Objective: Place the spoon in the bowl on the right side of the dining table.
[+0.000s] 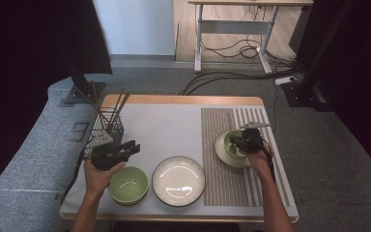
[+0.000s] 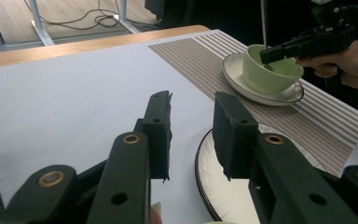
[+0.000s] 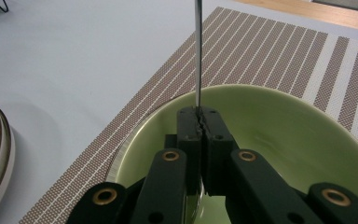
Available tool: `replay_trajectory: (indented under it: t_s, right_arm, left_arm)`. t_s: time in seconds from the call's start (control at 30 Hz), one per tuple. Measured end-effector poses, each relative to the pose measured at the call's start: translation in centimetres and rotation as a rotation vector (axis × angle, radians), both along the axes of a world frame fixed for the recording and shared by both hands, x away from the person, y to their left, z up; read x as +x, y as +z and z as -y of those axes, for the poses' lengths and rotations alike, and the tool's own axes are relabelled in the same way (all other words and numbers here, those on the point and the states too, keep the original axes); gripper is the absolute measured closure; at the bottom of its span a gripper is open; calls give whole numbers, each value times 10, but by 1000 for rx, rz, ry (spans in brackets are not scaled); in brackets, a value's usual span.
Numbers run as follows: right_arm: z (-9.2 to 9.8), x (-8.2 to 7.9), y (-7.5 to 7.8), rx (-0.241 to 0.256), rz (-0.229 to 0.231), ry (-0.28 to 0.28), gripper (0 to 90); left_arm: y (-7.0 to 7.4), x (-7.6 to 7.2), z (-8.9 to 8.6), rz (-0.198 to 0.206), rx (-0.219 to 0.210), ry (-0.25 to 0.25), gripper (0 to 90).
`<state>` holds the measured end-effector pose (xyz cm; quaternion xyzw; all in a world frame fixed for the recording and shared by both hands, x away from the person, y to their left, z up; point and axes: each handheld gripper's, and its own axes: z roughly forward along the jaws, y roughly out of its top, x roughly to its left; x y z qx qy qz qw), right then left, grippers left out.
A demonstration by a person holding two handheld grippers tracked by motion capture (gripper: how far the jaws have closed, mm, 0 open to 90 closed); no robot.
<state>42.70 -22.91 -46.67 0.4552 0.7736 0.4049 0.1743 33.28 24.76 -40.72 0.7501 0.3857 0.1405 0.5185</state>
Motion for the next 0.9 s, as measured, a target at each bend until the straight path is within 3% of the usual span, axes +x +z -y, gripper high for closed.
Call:
replay_trajectory:
  t_s: [0.5, 0.9]
  right_arm:
    - [-3, 5, -6, -60, -26, -8, 890]
    - [3, 9, 5, -29, -2, -22, 843]
  left_arm:
    - [0, 0, -1, -2, -1, 3, 675]
    - [0, 0, -3, -2, -8, 1, 676]
